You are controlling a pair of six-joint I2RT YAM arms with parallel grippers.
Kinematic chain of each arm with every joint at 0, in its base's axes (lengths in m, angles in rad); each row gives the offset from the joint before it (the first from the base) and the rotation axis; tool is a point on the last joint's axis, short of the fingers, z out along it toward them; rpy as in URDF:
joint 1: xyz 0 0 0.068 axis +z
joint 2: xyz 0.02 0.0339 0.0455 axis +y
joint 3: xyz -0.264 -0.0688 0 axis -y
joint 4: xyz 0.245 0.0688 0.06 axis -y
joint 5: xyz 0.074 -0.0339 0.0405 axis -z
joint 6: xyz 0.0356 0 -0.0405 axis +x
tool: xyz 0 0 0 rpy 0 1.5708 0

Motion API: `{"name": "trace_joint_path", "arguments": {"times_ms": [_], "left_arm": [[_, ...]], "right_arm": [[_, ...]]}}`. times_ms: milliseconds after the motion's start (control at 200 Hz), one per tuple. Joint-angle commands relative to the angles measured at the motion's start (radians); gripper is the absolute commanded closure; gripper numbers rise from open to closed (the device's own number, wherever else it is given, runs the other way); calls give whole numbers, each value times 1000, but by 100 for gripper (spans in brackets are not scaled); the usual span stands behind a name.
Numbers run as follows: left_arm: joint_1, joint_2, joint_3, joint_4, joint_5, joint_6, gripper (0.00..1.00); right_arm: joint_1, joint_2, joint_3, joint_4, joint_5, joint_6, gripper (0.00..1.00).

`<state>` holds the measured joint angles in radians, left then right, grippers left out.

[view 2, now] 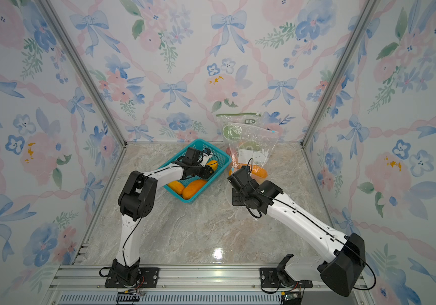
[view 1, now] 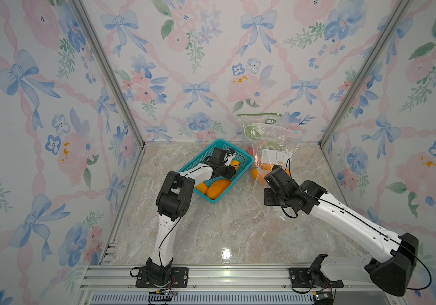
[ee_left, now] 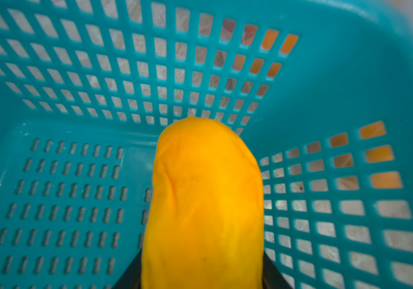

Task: Place the mango in a zip-top bag and seal the zipper
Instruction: Pick up the mango from the basket, then place the mango in the zipper food storage bag.

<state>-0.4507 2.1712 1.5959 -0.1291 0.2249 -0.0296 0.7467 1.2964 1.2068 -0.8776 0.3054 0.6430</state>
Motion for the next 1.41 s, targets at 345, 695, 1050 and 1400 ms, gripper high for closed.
{"name": "trace_joint_path", "arguments": {"times_ms": [345,695,1050,1400], "left_arm": [[9,-496,-287,28,287,-153,65],[-76,-669,-491,33,554,-418,68],[-144,-698,-575,30,629,-609,74],[-143,-653,-646,22,647,-685,66]], "right_arm": [[3,-65,-77,139,-26,-59,100],[66,-90,-136,290,-67,-195,100],[118,-71,-137,329,-66,-223,100],[153,-62,-142,366,-99,-259,100]]}}
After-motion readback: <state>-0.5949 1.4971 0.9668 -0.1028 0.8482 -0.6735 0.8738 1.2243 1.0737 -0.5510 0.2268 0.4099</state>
